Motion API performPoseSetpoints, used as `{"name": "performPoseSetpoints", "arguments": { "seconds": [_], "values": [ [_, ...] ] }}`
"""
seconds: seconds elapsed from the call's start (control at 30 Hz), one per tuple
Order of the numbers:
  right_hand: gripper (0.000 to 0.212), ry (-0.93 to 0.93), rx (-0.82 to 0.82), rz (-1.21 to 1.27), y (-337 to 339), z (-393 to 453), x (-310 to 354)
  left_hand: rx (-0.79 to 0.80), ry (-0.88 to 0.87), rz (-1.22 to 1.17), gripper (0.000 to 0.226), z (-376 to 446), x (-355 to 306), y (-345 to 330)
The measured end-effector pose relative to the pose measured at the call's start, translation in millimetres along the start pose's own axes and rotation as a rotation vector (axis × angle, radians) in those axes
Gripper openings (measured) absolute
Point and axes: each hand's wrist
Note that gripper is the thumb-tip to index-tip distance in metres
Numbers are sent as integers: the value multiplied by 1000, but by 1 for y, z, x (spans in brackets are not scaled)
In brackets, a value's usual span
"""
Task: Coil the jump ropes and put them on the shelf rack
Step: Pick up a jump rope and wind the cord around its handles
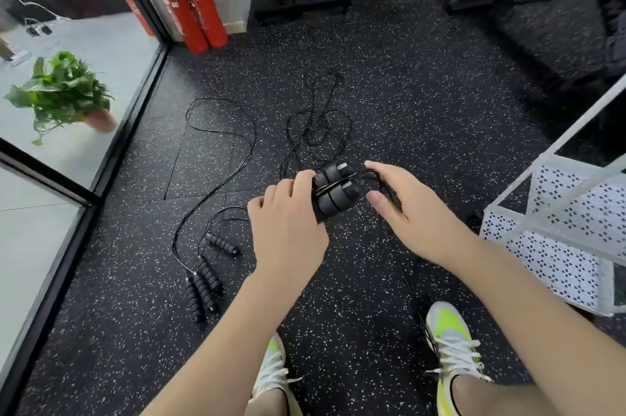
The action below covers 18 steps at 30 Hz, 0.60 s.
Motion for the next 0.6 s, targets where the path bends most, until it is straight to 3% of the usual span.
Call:
{"name": "performPoseSetpoints", "arguments": {
  "seconds": [0.27,0.33,0.47,0.53,0.6],
  "values": [
    [36,24,-154,167,-25,-11,31,39,130,-287,42,-6,-26,13],
    [35,-40,-86,52,-34,-10,40,64,197,-350,40,-5,-27,13],
    [72,-124,207,-166,-46,-12,57,127,267,-300,37,-2,-21,4],
    [69,-148,274,-193,-47,-11,59,141,273,-228,37,0,-16,-1],
    [48,-146,307,-277,-43,-10,59,134,227,-83,39,1,-11,-4]
  ]
}}
Point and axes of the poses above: each hand's wrist, its own z-axis towards the middle knuckle, its own y-axis out of the back of the hand, x = y × z, and after that the axes turned 1 degree about y, right-handed
